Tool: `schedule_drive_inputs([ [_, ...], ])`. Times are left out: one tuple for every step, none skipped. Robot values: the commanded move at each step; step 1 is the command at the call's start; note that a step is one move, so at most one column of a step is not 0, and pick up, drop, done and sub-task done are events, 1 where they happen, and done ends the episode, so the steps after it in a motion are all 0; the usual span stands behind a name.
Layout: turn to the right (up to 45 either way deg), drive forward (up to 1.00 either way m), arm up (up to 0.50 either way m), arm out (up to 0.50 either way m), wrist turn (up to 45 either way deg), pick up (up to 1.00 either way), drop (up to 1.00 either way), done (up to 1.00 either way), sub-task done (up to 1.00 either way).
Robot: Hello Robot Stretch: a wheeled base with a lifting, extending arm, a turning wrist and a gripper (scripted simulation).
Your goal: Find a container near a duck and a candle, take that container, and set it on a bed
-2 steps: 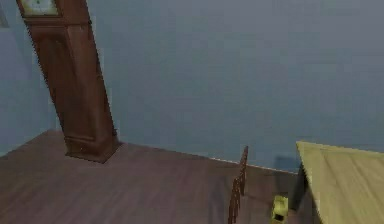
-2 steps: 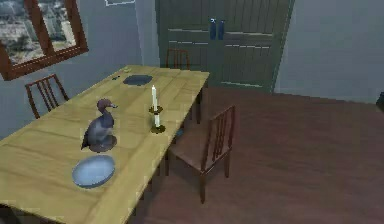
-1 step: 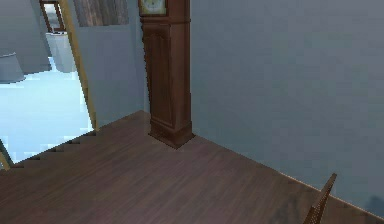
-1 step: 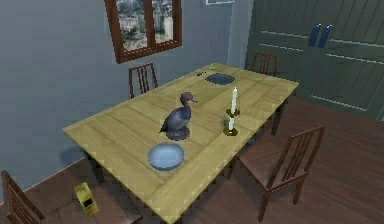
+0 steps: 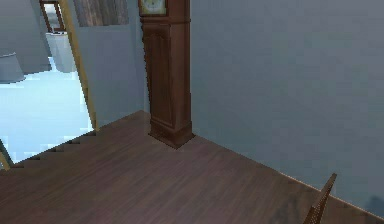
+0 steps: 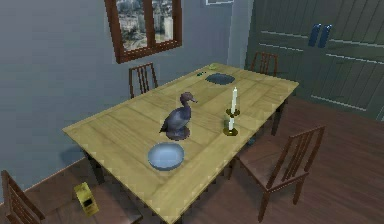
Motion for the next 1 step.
schedule_drive_inputs([
  [0.0, 0.0, 0.26, 0.0, 0.0, 0.0, 0.0, 0.0, 0.0],
])
